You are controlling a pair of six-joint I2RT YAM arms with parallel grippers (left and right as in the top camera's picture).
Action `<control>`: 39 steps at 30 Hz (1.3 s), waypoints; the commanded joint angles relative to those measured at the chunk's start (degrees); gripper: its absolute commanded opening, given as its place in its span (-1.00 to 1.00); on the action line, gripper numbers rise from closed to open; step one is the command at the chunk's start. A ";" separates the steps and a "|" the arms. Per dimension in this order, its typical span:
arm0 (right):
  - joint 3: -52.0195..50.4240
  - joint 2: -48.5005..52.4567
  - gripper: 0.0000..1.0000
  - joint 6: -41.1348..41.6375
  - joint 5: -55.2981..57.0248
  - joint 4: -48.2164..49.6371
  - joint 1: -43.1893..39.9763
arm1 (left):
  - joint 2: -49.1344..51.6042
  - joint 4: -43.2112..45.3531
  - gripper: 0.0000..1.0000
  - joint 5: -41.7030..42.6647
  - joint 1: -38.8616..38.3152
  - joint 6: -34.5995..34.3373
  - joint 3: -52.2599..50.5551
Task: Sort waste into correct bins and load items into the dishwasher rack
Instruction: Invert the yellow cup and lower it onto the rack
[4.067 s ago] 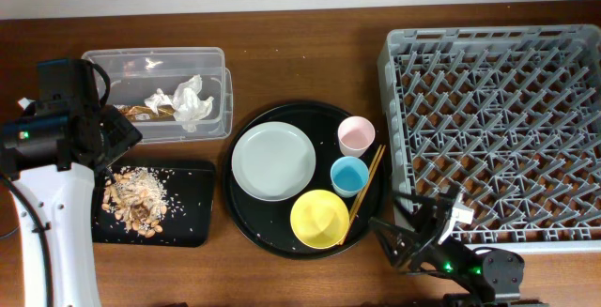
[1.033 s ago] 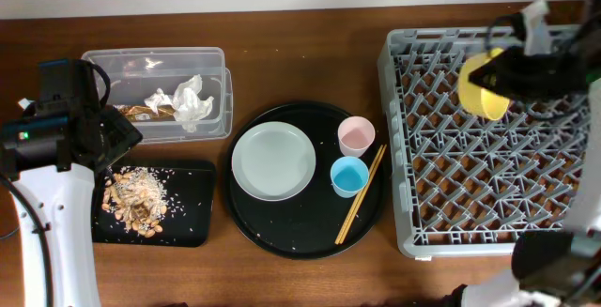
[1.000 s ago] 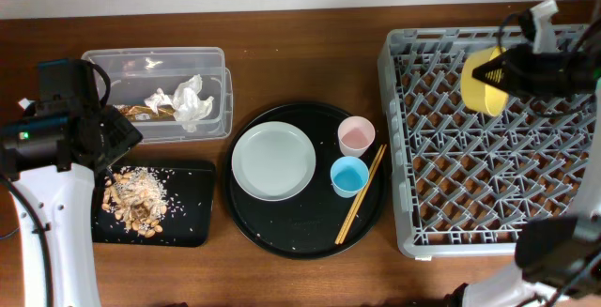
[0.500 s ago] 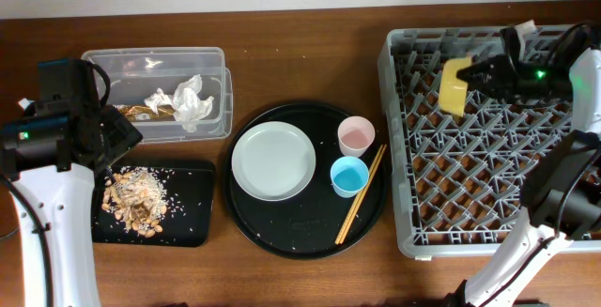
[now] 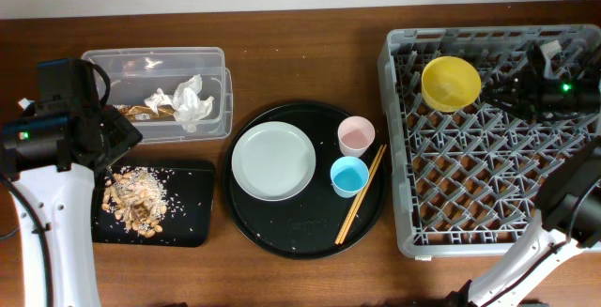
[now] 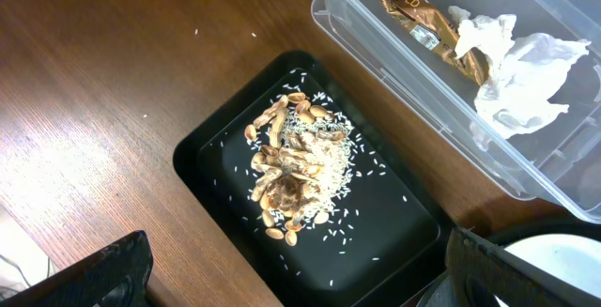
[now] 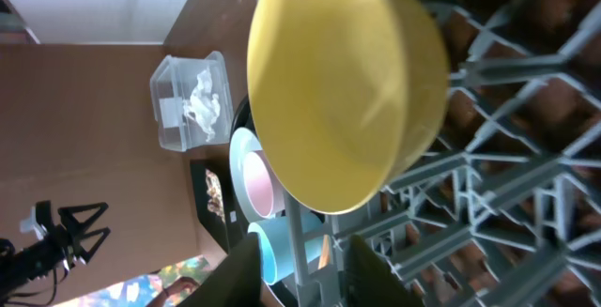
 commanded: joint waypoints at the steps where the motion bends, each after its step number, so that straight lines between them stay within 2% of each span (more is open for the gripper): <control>1: 2.14 -4.11 -0.11 -1.75 1.97 0.24 1.20 | -0.61 0.11 0.99 -0.20 0.17 -0.74 0.26; 2: 4.11 -6.01 0.01 -1.01 5.03 0.68 2.80 | -0.61 0.11 0.99 -0.20 0.17 -0.74 0.26; 3: 7.78 -8.15 0.23 5.70 16.31 2.54 6.34 | -0.61 0.11 0.99 -0.20 0.17 -0.74 0.26; 4: 11.15 -8.79 0.75 13.86 31.76 4.26 11.19 | -0.61 0.11 0.99 -0.20 0.17 -0.74 0.26; 5: 12.24 -8.76 0.97 17.84 41.44 5.92 15.32 | -0.61 0.11 0.99 -0.20 0.17 -0.74 0.26; 8: 12.09 -7.10 1.00 18.64 48.59 9.46 24.46 | -0.61 0.11 0.99 -0.20 0.17 -0.74 0.26; 9: 12.09 -6.27 0.52 18.67 51.58 9.57 27.58 | -0.61 0.11 0.99 -0.20 0.17 -0.74 0.26; 10: 12.07 -5.42 0.27 20.26 54.95 9.68 30.23 | -0.61 0.11 0.99 -0.20 0.17 -0.74 0.26; 12: 11.69 -3.08 -0.01 22.97 58.34 10.82 33.81 | -0.61 0.11 0.99 -0.20 0.17 -0.74 0.26; 13: 11.45 -1.81 -0.22 23.76 58.34 11.08 34.82 | -0.61 0.11 0.99 -0.20 0.17 -0.74 0.26; 19: 11.43 4.46 -0.27 27.19 60.33 11.32 37.35 | -0.61 0.11 0.99 -0.20 0.17 -0.74 0.26; 20: 11.43 4.48 -0.38 27.19 60.33 11.30 37.35 | -0.61 0.11 0.99 -0.20 0.17 -0.74 0.26; 21: 11.52 4.42 -0.78 27.19 60.30 11.21 37.38 | -0.61 0.11 0.99 -0.20 0.17 -0.74 0.26; 22: 11.72 4.42 -0.92 27.19 60.28 10.71 37.38 | -0.61 0.11 0.99 -0.20 0.17 -0.74 0.26; 24: 12.72 3.80 -0.92 27.17 60.30 9.09 37.24 | -0.61 0.11 0.99 -0.20 0.17 -0.74 0.26; 28: 23.30 0.48 -0.92 28.06 49.94 3.17 31.91 | -0.61 0.11 0.99 -0.20 0.17 -0.74 0.26; 29: 28.04 -0.13 -0.92 24.37 40.59 0.79 27.36 | -0.61 0.11 0.99 -0.20 0.17 -0.74 0.26; 31: 29.79 0.04 -0.92 17.42 19.10 -0.74 17.68 | -0.61 0.11 0.99 -0.20 0.17 -0.74 0.26; 33: 26.08 1.01 -0.92 8.90 -0.42 -4.96 7.54 | -0.61 0.11 0.99 -0.20 0.17 -0.74 0.26; 36: 14.21 1.09 -0.92 -0.68 -11.41 -6.43 -0.31 | -0.61 0.11 0.99 -0.20 0.17 -0.74 0.26; 39: 1.38 1.09 -0.92 -12.61 -21.55 -6.27 -1.79 | -0.61 0.11 0.99 -0.20 0.17 -0.74 0.26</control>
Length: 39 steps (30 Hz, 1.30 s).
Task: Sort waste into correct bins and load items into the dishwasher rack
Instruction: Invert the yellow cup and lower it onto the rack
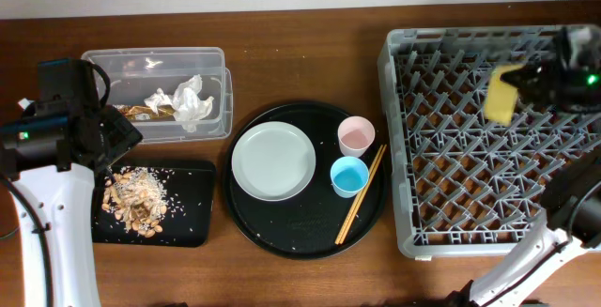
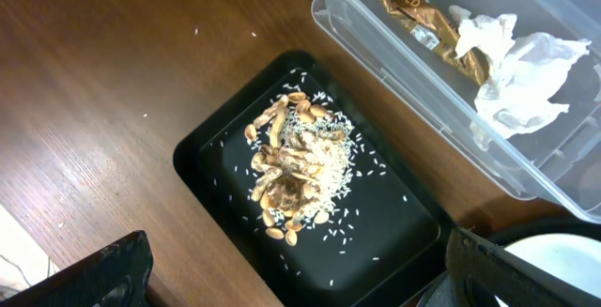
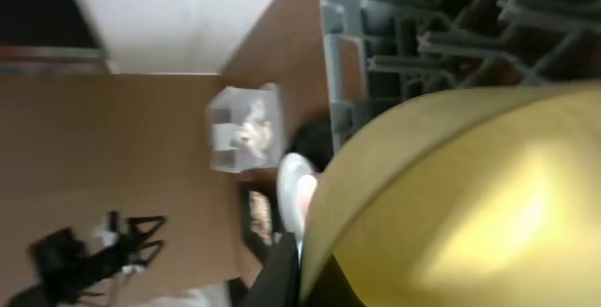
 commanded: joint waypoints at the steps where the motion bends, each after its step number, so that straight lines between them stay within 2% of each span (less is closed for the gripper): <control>1: -9.94 -0.28 -0.92 -13.53 -15.82 -0.09 0.96 | -0.61 0.13 0.99 -0.20 0.17 -0.74 0.26; 5: -11.37 -0.31 -0.92 -12.00 -15.58 -0.31 2.78 | -0.61 0.13 1.00 -0.20 0.17 -0.74 0.26; 8: -12.41 -0.31 -0.92 -9.62 -8.09 -0.31 4.83 | -0.61 0.13 0.99 -0.20 0.17 -0.74 0.26; 10: -13.84 -0.31 -0.92 -7.78 -8.31 -0.28 4.87 | -0.61 0.13 0.99 -0.20 0.17 -0.74 0.26; 15: -13.99 -0.28 -0.92 -9.29 -11.19 0.50 4.52 | -0.61 0.13 0.99 -0.20 0.17 -0.74 0.26; 17: -14.01 -0.28 -0.92 -9.01 -6.14 1.33 4.42 | -0.61 0.13 0.99 -0.20 0.17 -0.74 0.26; 18: -14.01 -0.28 -0.90 -8.59 -5.09 1.97 4.15 | -0.61 0.13 0.99 -0.20 0.17 -0.74 0.26; 20: -13.55 -0.28 -0.70 -5.70 -3.78 2.14 2.62 | -0.61 0.13 0.99 -0.20 0.17 -0.74 0.26; 22: -10.99 -0.31 -0.61 -2.64 2.47 2.36 0.79 | -0.61 0.13 0.99 -0.20 0.17 -0.74 0.26; 24: -6.01 -0.42 -0.61 4.94 10.86 2.91 -0.68 | -0.61 0.13 0.99 -0.20 0.17 -0.74 0.26; 27: 5.11 -0.72 -0.56 19.19 30.47 2.27 -1.40 | -0.61 0.13 0.99 -0.20 0.17 -0.74 0.26; 31: 17.31 -4.35 -0.53 29.18 45.40 -0.28 -1.22 | -0.61 0.13 0.99 -0.20 0.17 -0.74 0.26; 34: 18.18 -9.11 -0.52 29.55 45.48 0.20 0.83 | -0.61 0.13 0.99 -0.20 0.17 -0.74 0.26; 38: 16.74 -8.09 -0.41 28.24 49.53 2.78 8.76 | -0.61 0.13 0.99 -0.20 0.17 -0.74 0.26; 39: 14.67 -7.21 -0.49 28.26 52.70 5.60 11.47 | -0.61 0.13 0.99 -0.20 0.17 -0.74 0.26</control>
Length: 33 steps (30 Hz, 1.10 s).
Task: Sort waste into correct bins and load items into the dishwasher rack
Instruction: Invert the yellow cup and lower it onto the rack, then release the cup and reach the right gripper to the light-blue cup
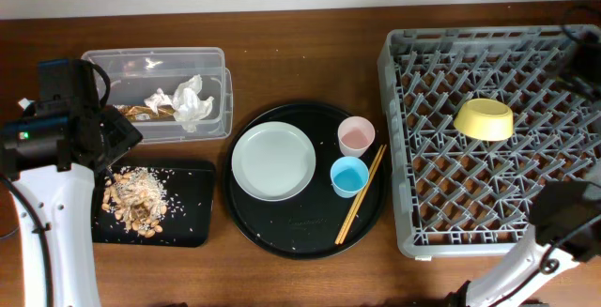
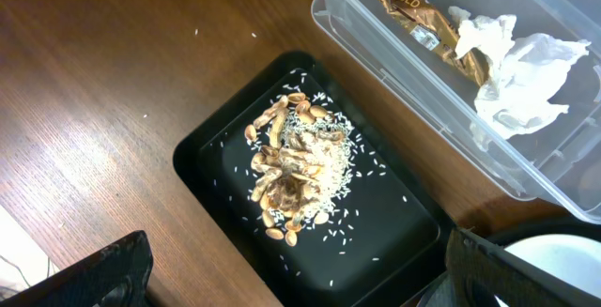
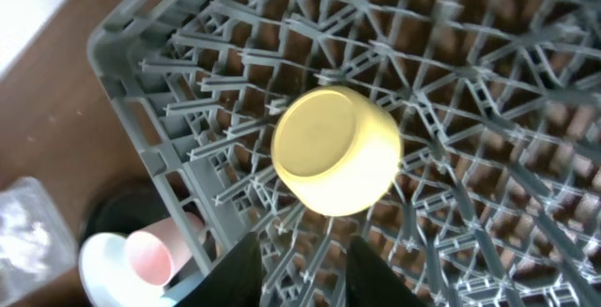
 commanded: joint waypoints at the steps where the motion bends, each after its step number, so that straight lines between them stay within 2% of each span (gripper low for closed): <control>1: -5.01 2.73 -0.73 0.17 8.26 6.10 7.28 | -0.61 0.09 0.99 -0.17 0.17 -0.74 0.26; 2: -7.76 3.63 -0.91 0.35 9.55 8.57 8.76 | -0.61 0.09 0.99 -0.17 0.17 -0.74 0.26; 6: -19.74 5.18 -0.91 0.81 10.40 14.78 10.86 | -0.61 0.09 0.99 -0.17 0.17 -0.74 0.26; 9: -24.61 5.18 -0.91 0.76 12.22 13.53 10.71 | -0.61 0.09 0.99 -0.17 0.17 -0.74 0.26; 12: -25.03 4.98 -0.92 3.58 16.74 10.47 10.71 | -0.61 0.09 0.99 -0.17 0.17 -0.74 0.26; 16: -22.82 0.66 -0.92 4.92 16.68 4.76 10.97 | -0.61 0.09 0.99 -0.17 0.17 -0.74 0.26; 18: -22.73 -2.89 -0.91 3.54 11.34 2.93 12.66 | -0.61 0.09 0.99 -0.17 0.17 -0.74 0.26; 19: -22.73 -4.50 -0.86 -1.14 4.94 2.27 14.03 | -0.61 0.09 0.99 -0.17 0.17 -0.74 0.26; 20: -22.73 -6.51 -0.74 -7.85 -4.35 1.03 16.79 | -0.61 0.09 0.99 -0.17 0.17 -0.74 0.26; 21: -22.73 -7.58 -0.62 -10.75 -8.13 0.57 19.19 | -0.61 0.09 0.99 -0.17 0.17 -0.74 0.26; 23: -22.73 -8.72 -0.01 -13.25 -9.09 0.55 28.22 | -0.61 0.09 0.99 -0.17 0.17 -0.74 0.26; 25: -23.43 -8.04 0.70 -13.25 -8.50 2.64 39.04 | -0.61 0.09 0.99 -0.17 0.17 -0.74 0.26; 26: -23.89 -7.54 0.86 -13.16 -7.30 4.39 42.99 | -0.61 0.09 0.99 -0.17 0.17 -0.74 0.26; 28: -24.02 -5.18 0.84 -9.92 -4.90 8.07 51.39 | -0.61 0.09 0.99 -0.17 0.17 -0.74 0.26; 30: -24.02 -2.49 0.46 -10.23 -4.37 11.06 58.95 | -0.61 0.09 0.99 -0.17 0.17 -0.74 0.26; 32: -24.02 0.35 0.22 -10.19 -2.62 14.21 65.26 | -0.61 0.09 0.99 -0.17 0.17 -0.74 0.26; 33: -24.02 2.23 0.22 -10.10 -1.33 15.61 68.57 | -0.61 0.09 0.99 -0.17 0.17 -0.74 0.26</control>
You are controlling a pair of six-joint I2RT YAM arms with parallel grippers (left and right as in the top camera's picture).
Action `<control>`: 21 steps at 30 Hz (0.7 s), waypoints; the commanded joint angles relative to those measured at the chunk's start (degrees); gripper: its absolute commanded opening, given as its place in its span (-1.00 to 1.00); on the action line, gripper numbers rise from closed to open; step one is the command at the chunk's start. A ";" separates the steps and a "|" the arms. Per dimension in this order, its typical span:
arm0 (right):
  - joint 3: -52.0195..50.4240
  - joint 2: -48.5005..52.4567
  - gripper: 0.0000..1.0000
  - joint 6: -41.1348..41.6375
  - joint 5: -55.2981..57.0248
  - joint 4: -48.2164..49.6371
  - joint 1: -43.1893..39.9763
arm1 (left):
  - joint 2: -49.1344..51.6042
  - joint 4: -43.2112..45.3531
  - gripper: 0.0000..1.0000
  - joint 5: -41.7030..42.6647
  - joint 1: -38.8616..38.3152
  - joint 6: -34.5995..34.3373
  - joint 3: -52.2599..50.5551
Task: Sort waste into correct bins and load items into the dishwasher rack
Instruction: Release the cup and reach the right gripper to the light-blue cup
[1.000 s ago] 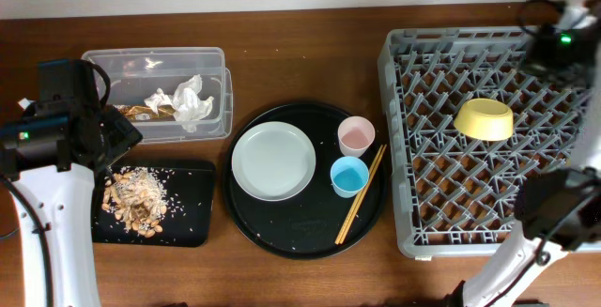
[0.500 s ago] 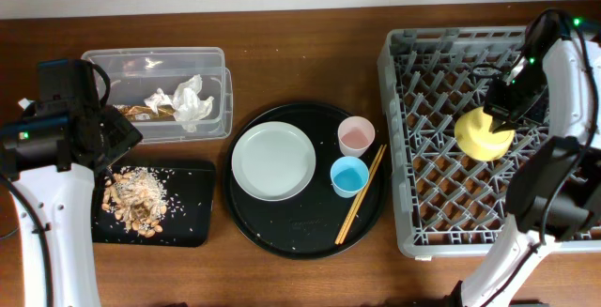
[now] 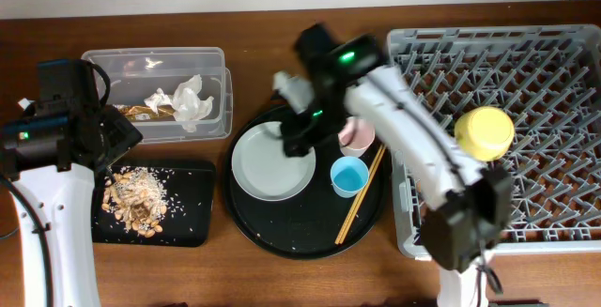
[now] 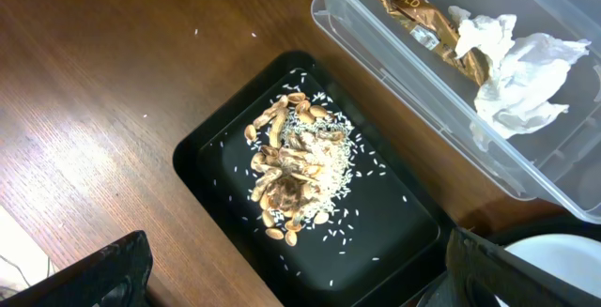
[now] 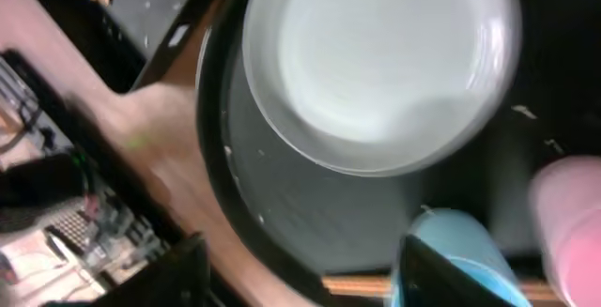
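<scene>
A white plate (image 3: 272,161), pink cup (image 3: 361,138), blue cup (image 3: 348,176) and wooden chopsticks (image 3: 362,194) lie on the round black tray (image 3: 282,237). My right gripper (image 3: 296,138) hovers open over the plate's far right edge. In its wrist view the plate (image 5: 376,63) fills the top, and the blue cup (image 5: 460,251) is by the right finger. The yellow bowl (image 3: 484,130) lies bottom up in the grey rack (image 3: 526,44). My left gripper (image 4: 300,283) is open above the black scrap tray (image 4: 404,222), holding nothing.
A clear plastic bin (image 3: 155,63) with a brown wrapper and crumpled tissue stands at the back left. Nuts and rice (image 3: 136,199) are heaped on the rectangular black tray (image 3: 188,204). My right arm reaches across the rack's left edge and the round tray.
My right gripper has left the far right side of the rack and now hangs open over the white plate on the round tray. The yellow bowl stays in the rack. The left arm is unchanged.
My right gripper first had the yellow bowl at the rack's back left. Then the bowl was held on edge further right. Then it lay in the rack with the gripper clear above it. Now the gripper is over the plate. The left arm never moved.
</scene>
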 commanded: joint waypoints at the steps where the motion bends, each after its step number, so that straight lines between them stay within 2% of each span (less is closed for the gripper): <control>1: -0.42 4.70 0.22 1.95 4.09 2.80 7.96 | -0.61 0.11 0.99 -0.20 0.17 -0.74 0.26; 4: -0.42 9.66 0.14 5.03 5.44 5.81 13.49 | -0.61 0.11 0.99 -0.20 0.17 -0.74 0.26; 6: -0.42 12.13 0.05 10.23 13.18 5.99 16.11 | -0.61 0.11 0.99 -0.20 0.17 -0.74 0.26; 10: 0.26 10.93 0.07 19.43 23.19 5.33 16.63 | -0.61 0.11 0.99 -0.20 0.17 -0.74 0.26; 12: 2.71 8.94 0.17 23.15 29.81 0.72 15.10 | -0.61 0.11 0.99 -0.20 0.17 -0.74 0.26; 15: 6.25 6.38 0.19 28.85 37.77 -8.63 10.95 | -0.61 0.11 0.99 -0.20 0.17 -0.74 0.26; 19: 6.19 4.28 0.16 30.03 35.65 -15.52 2.62 | -0.61 0.11 0.99 -0.20 0.17 -0.74 0.26; 21: 4.57 4.33 0.00 30.03 32.59 -15.06 -0.50 | -0.61 0.11 0.99 -0.20 0.17 -0.74 0.26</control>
